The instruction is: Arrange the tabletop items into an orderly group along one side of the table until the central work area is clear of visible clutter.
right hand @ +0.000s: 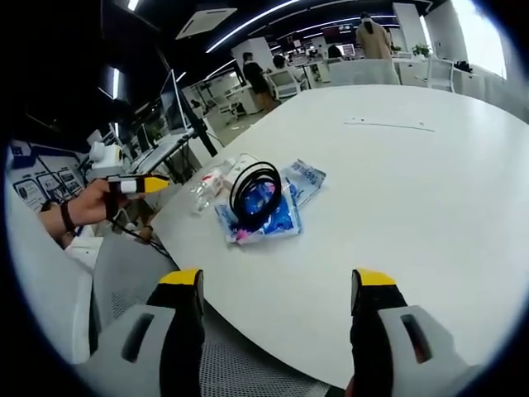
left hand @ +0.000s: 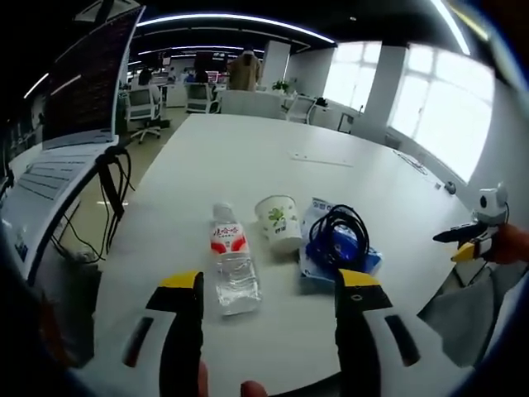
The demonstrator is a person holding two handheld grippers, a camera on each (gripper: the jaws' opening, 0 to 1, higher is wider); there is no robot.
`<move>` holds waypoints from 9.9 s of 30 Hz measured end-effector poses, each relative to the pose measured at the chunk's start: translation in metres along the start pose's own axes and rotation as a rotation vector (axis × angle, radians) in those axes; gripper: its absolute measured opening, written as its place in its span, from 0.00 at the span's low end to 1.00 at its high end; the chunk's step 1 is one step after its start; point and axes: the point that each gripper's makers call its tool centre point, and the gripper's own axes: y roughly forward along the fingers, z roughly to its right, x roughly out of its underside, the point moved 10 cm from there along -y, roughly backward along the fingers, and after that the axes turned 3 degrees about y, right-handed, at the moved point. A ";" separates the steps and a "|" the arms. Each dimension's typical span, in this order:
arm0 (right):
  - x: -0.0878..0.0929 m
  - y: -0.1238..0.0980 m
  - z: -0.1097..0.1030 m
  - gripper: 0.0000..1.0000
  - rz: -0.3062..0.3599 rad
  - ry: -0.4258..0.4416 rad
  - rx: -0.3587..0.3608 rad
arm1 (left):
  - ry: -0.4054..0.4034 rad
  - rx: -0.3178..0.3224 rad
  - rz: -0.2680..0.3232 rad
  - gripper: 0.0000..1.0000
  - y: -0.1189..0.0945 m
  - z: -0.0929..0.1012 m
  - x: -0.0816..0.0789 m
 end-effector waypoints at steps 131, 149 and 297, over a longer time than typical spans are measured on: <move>0.002 0.002 0.002 0.72 -0.003 0.057 0.041 | -0.054 -0.077 -0.191 0.37 0.088 -0.040 -0.019; 0.004 0.001 0.001 0.72 0.017 0.065 0.037 | -0.015 -0.089 -0.165 0.37 0.068 -0.036 -0.023; 0.017 -0.004 0.010 0.73 0.021 0.116 0.057 | -0.114 -0.240 -0.073 0.38 0.123 -0.028 -0.051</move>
